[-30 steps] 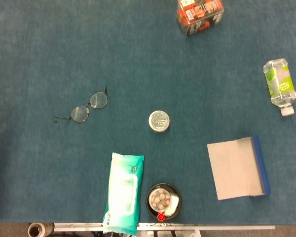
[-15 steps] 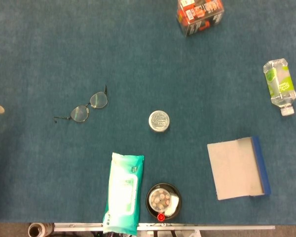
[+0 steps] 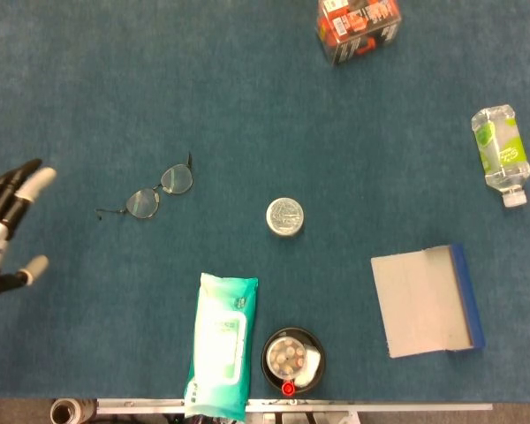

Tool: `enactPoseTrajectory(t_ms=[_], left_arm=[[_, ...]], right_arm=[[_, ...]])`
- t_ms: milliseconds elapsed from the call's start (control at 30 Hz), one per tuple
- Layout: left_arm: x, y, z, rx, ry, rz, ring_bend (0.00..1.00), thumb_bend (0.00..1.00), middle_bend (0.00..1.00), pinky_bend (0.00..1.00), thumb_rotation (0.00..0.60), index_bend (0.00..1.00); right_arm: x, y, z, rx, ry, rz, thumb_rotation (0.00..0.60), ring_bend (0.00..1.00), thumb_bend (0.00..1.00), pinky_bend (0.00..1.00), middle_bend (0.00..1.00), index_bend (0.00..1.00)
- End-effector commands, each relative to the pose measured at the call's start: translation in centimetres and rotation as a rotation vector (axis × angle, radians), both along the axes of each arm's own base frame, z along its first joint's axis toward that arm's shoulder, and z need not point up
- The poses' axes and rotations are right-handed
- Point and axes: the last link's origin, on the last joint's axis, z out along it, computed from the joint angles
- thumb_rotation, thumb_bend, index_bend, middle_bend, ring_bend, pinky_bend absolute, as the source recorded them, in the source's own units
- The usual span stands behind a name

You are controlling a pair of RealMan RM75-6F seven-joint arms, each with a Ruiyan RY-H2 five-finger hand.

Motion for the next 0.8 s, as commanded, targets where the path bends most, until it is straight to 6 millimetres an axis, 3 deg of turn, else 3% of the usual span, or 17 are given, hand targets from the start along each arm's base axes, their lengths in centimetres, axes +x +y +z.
enactPoseTrajectory(t_ms=[33, 500, 800], left_arm=[[0.9, 0.3, -0.6, -0.061, -0.014, -0.023, 0.01, 0.12, 0.0, 0.21, 0.6, 0.0], [4.7, 1.6, -4.4, -0.071, -0.145, -0.089, 0.0, 0.09, 0.0, 0.18, 0.6, 0.0], [6.6, 2.7, -7.6, -0.086, -0.099, -0.102, 0.0, 0.09, 0.0, 0.18, 0.6, 0.0]], right_arm=[[0.0, 0.0, 0.1, 0.0, -0.004, 0.0, 0.6, 0.38, 0.33, 0.35, 0.48, 0.48], [-0.2, 0.0, 0.4, -0.006, -0.01, -0.006, 0.6, 0.38, 0.33, 0.35, 0.48, 0.48], [-0.2, -0.2, 0.1, 0.001, -0.002, -0.012, 0.6, 0.38, 0.33, 0.35, 0.48, 0.48]])
